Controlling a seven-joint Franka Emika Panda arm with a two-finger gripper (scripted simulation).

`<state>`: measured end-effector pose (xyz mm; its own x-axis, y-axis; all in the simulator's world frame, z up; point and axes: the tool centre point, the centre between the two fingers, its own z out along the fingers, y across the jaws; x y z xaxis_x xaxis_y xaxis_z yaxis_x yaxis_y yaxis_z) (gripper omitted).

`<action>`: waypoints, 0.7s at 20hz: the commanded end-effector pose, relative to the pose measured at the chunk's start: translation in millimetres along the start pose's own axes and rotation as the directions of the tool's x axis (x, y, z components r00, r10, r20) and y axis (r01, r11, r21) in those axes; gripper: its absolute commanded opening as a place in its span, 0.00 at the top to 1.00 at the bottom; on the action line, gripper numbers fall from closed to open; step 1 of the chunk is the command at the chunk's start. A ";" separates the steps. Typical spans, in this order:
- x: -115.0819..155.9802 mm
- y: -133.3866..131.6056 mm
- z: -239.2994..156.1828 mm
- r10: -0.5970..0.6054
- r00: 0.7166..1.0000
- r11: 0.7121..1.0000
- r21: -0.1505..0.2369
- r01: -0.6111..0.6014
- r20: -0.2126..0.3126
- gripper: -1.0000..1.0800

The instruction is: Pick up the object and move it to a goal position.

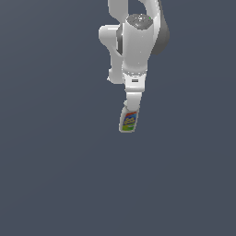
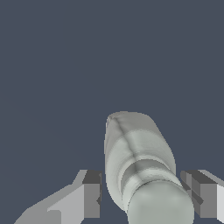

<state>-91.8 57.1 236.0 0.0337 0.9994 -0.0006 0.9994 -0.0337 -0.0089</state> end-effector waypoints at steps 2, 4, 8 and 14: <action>-6.4 1.9 -18.8 0.000 1.000 1.000 -0.011 0.000 -0.002 1.00; -11.6 1.2 -30.0 0.000 1.000 1.000 -0.011 0.000 -0.002 1.00; -25.3 -0.2 -58.6 0.000 1.000 1.000 -0.011 0.000 -0.002 1.00; -52.6 -2.2 -114.9 0.000 1.000 1.000 -0.010 0.000 -0.003 1.00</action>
<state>-95.7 12.0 330.4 0.0339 0.9994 0.0014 0.9994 -0.0339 -0.0101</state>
